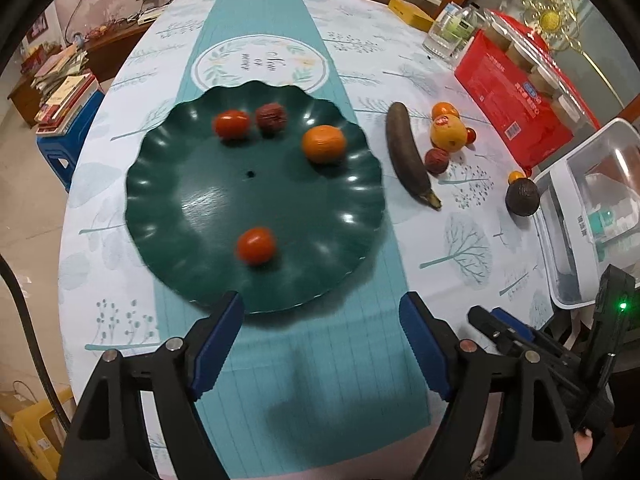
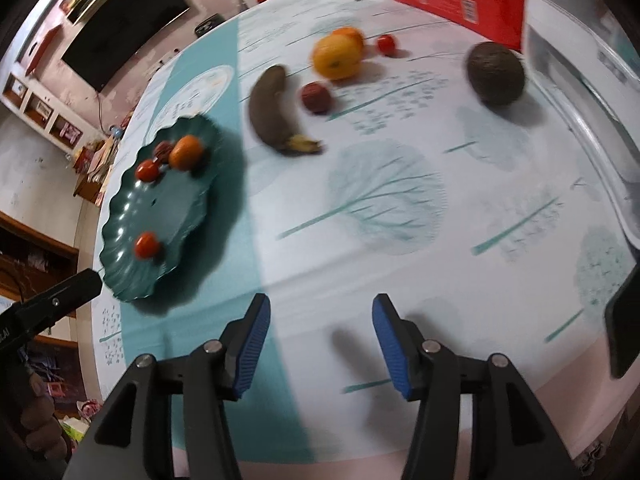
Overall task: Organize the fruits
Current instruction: 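Move both open grippers back toward the banana and avocado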
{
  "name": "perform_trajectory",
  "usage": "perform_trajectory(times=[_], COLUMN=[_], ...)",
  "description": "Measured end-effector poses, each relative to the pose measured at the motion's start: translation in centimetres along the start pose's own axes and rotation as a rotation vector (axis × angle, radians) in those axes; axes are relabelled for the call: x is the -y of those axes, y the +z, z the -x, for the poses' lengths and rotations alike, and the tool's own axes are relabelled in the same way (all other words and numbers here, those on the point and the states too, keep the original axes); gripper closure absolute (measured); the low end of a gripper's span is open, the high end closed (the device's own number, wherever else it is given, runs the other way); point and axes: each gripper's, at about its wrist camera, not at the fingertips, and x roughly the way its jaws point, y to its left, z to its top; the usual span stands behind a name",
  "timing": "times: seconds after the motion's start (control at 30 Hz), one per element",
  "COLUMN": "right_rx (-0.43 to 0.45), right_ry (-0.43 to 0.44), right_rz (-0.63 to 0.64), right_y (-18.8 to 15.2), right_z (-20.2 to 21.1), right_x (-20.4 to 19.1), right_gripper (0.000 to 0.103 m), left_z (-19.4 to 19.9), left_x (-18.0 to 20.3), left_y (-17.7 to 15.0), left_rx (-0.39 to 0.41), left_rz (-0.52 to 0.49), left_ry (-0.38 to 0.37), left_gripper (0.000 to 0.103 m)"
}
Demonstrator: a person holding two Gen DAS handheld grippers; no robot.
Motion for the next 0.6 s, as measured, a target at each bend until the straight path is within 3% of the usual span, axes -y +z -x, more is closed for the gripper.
perform_trajectory(times=[0.2,0.3,0.6], right_rx=[0.036,0.067,0.163], right_ry=[-0.055,-0.092,-0.156], right_rz=[0.000,0.030,0.075], right_y=[2.4,3.7,7.3], right_z=[0.7,0.9,0.3], right_x=[4.2,5.6,8.5], right_gripper=[0.046,0.039,0.038], left_z=[-1.0,-1.7,-4.8], left_x=[3.7,5.4,9.3], left_y=[1.5,2.9,8.2], left_rx=[-0.026,-0.033,-0.065], left_rz=[-0.021,-0.025,-0.025], left_ry=[0.048,0.066,0.111], left_gripper=[0.023,0.023,0.023])
